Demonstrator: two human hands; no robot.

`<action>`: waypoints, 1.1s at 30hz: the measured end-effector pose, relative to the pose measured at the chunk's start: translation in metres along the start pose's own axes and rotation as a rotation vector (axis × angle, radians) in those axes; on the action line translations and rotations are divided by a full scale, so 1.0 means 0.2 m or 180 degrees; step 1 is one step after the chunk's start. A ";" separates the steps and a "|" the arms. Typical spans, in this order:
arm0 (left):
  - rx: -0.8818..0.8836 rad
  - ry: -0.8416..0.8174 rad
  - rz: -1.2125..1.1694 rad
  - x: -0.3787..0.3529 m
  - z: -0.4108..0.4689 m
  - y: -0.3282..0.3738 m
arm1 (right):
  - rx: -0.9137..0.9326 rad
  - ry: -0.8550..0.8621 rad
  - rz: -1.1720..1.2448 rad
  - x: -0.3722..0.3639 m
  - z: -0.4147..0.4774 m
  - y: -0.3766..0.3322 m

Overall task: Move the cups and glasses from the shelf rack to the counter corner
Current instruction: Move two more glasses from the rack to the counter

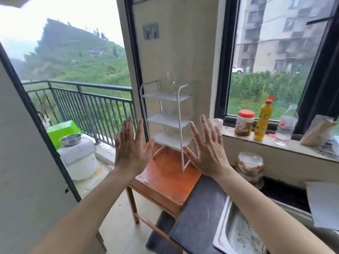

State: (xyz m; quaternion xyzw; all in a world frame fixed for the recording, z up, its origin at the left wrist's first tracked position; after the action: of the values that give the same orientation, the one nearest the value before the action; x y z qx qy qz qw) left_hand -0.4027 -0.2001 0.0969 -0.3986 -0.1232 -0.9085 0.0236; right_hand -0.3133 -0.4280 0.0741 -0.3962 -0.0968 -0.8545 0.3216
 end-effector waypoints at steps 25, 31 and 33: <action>-0.0174 -0.0932 -0.0981 -1.46 1.41 -0.72 | -0.0771 0.0602 -0.0234 -0.87 1.49 0.21; -0.0470 -0.1596 -0.1452 -1.86 1.57 -0.71 | -0.0962 0.0515 -0.0443 -1.04 1.69 0.11; -0.0460 -0.1845 -0.1713 -1.95 1.62 -0.65 | -0.1015 0.0438 -0.0639 -1.09 1.71 0.09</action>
State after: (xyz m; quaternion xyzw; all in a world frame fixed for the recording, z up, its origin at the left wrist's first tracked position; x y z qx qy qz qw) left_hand 0.0774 -0.0170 -0.0023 -0.5925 -0.1605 -0.7385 -0.2790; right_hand 0.0131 -0.1958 0.1390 -0.3712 0.0229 -0.9118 0.1739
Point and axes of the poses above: each hand's wrist, its own z-axis towards the middle knuckle, its own x-axis out of the back of the hand, y = z × x, the point moved 5 cm from there along z, towards the middle knuckle, and after that the axes turned 3 degrees about y, right-handed, at the moved point
